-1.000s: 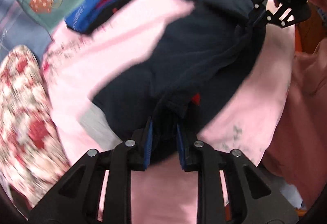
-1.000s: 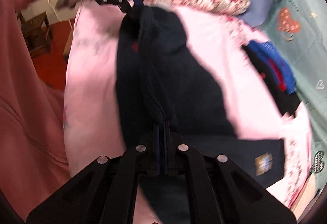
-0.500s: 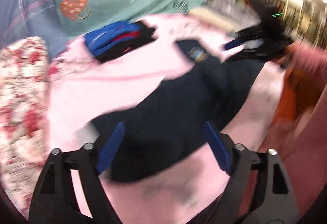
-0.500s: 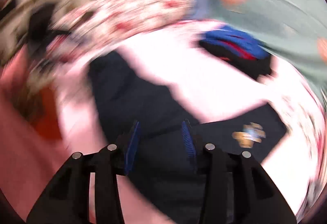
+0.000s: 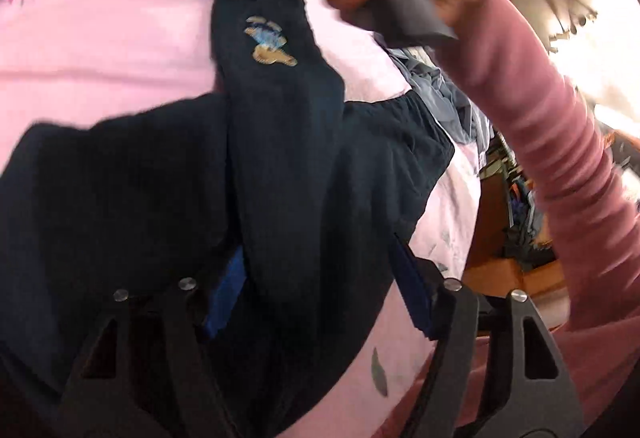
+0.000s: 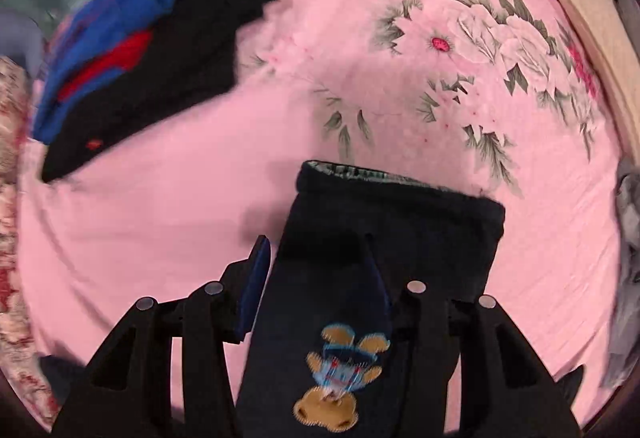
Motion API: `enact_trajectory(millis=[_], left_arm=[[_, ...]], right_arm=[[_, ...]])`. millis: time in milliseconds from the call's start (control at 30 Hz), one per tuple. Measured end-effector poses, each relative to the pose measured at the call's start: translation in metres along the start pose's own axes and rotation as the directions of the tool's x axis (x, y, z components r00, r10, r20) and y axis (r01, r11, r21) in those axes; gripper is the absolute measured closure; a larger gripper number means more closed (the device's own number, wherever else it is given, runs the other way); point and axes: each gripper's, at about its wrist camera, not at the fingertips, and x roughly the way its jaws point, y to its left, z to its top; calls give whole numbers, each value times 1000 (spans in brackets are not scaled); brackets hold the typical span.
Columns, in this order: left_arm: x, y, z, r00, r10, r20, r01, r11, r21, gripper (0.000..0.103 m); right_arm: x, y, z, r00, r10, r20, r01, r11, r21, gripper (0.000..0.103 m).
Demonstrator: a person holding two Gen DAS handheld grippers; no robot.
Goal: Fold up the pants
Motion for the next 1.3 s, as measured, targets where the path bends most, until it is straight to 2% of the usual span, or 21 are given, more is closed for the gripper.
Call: enact_trajectory(millis=[67, 100, 167, 200, 267, 367, 433, 567, 667, 733, 767, 833, 867, 933, 1000, 1033, 1133, 1200, 1233, 1267, 1300], left_arm=[[1, 1, -1, 1000, 0, -6, 0, 1000, 5, 47], [3, 1, -1, 1000, -6, -10, 6, 1000, 10, 61], [8, 3, 0, 1000, 15, -19, -15, 1000, 3, 85], [8, 4, 0, 1000, 23, -21, -23, 1000, 0, 91], [8, 7, 0, 999, 27, -21, -27, 1000, -13, 93], [-2, -6, 0, 998, 57, 16, -57, 998, 28, 94], [-10, -22, -2, 996, 71, 52, -74, 995, 72, 94], [-20, -61, -13, 990, 85, 109, -107, 972, 208, 94], [-3, -84, -30, 990, 106, 93, -131, 940, 316, 94], [15, -91, -41, 994, 104, 39, -112, 929, 353, 94], [24, -91, -45, 996, 90, 3, -85, 933, 351, 94], [38, -91, -49, 995, 90, -45, -69, 938, 339, 94], [40, -92, -51, 994, 97, -41, -77, 936, 342, 93], [41, -95, -51, 994, 101, -36, -83, 936, 342, 92], [38, -95, -51, 993, 119, -18, -106, 936, 337, 82], [39, -95, -51, 993, 117, -13, -106, 937, 332, 78], [36, -98, -56, 993, 118, 4, -113, 937, 331, 72], [31, -97, -57, 992, 123, 29, -126, 933, 338, 70], [28, -96, -57, 991, 124, 43, -131, 935, 330, 69], [24, -94, -56, 992, 117, 52, -127, 940, 317, 68], [21, -90, -54, 992, 110, 60, -124, 944, 305, 66]], right_arm=[[4, 12, 0, 998, -59, 9, 60, 997, -51, 56], [4, 16, -2, 997, -73, 17, 74, 995, -70, 56], [2, 18, -7, 997, -68, 36, 71, 992, -101, 70], [-1, 18, -10, 997, -62, 42, 66, 990, -125, 89], [-10, 10, -15, 998, -26, 56, 34, 990, -140, 96], [-60, -31, -37, 975, 161, 150, -147, 984, -101, 96], [-102, -63, -61, 928, 290, 235, -277, 957, -90, 96], [-178, -164, -131, 743, 495, 451, -518, 852, -80, 96], [-181, -241, -207, 636, 533, 558, -624, 781, -35, 96], [-154, -274, -252, 656, 514, 553, -635, 772, 34, 95], [-131, -286, -275, 689, 491, 533, -625, 775, 95, 92], [-94, -303, -301, 742, 457, 491, -616, 753, 229, 70], [-78, -313, -310, 737, 481, 475, -647, 706, 287, 66], [-66, -324, -322, 641, 575, 508, -755, 591, 285, 62], [-72, -327, -325, 587, 603, 541, -798, 545, 258, 55], [-72, -327, -321, 584, 604, 542, -800, 544, 255, 54], [-70, -325, -302, 634, 573, 519, -760, 587, 281, 54], [-73, -319, -285, 684, 529, 503, -707, 650, 278, 70], [-80, -313, -274, 696, 513, 502, -682, 691, 239, 86], [-88, -312, -270, 692, 510, 510, -671, 715, 196, 88], [-99, -310, -266, 665, 525, 531, -681, 718, 143, 89]])
